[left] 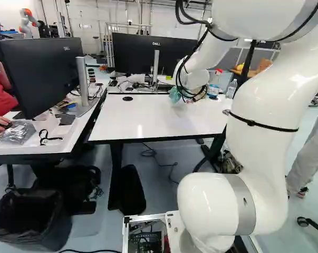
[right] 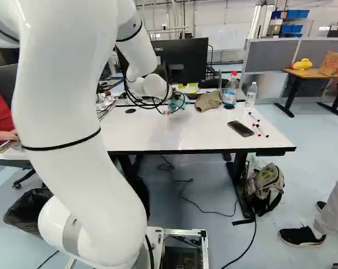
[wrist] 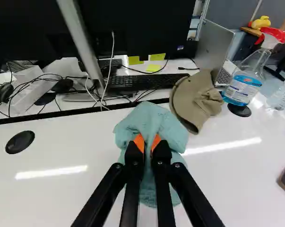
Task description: Clean the table with the green towel
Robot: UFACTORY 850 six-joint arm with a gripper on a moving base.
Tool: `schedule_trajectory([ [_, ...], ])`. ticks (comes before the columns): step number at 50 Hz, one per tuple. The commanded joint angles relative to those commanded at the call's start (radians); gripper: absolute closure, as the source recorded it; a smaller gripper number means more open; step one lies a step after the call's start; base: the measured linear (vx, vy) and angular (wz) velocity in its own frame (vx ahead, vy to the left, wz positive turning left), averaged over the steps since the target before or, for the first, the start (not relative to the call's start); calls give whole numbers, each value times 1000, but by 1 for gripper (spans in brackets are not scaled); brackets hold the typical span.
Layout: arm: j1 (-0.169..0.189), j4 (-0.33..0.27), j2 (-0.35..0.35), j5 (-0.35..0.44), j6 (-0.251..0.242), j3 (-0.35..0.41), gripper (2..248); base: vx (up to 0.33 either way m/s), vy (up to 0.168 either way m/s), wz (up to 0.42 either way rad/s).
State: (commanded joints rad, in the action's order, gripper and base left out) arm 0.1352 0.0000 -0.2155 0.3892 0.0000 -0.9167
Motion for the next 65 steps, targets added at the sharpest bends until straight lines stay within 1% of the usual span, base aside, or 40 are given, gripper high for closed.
schedule_trajectory([
  [26,-74,0,-49,0,0,-56,213,0,0,0],
  [35,-94,0,-79,0,0,-87,213,0,0,0],
  [45,-105,0,-127,0,0,-124,213,0,0,0],
  [65,-105,0,-168,0,0,-127,213,0,0,0],
])
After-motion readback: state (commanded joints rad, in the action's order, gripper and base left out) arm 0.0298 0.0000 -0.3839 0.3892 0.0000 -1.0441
